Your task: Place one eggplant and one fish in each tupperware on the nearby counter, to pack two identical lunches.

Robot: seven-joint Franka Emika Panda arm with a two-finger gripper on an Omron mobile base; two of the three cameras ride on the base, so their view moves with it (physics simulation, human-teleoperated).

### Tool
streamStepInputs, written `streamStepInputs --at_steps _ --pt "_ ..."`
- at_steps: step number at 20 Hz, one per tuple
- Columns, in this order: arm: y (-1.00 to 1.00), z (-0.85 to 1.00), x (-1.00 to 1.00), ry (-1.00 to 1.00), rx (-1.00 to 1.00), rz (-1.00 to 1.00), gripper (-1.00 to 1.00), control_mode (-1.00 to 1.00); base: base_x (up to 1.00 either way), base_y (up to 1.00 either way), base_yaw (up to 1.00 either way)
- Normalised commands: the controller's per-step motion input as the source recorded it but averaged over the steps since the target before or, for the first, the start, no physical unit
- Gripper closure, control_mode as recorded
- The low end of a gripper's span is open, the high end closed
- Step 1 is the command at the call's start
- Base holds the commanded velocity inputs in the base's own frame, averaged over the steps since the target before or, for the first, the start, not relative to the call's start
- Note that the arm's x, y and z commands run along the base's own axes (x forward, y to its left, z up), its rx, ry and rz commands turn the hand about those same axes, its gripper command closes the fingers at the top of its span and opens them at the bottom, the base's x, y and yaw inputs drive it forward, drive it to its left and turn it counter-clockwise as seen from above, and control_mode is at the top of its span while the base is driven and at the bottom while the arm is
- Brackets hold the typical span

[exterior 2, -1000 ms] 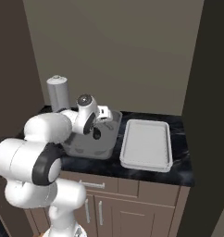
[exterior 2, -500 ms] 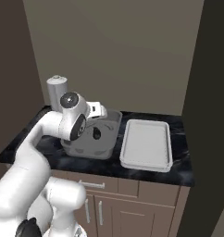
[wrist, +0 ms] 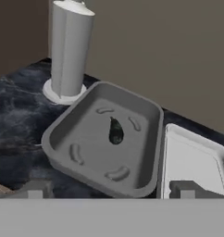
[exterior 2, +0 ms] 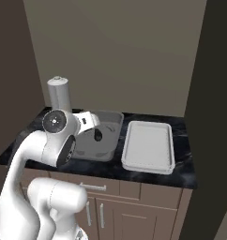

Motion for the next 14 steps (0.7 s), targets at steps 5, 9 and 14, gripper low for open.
streamStepInputs --at_steps 5,9,14 --pt "0.3 -0.05 -1.0 0.0 -0.15 0.21 -1.0 -1.0 0.0 0.0 0.0" --pt "0.0 0.0 0.0 0.0 0.0 0.0 -1.0 1.0 -1.0 0.07 0.19" --pt "0.0 0.0 0.0 0.0 0.0 0.0 -1.0 1.0 -1.0 0.0 0.14"
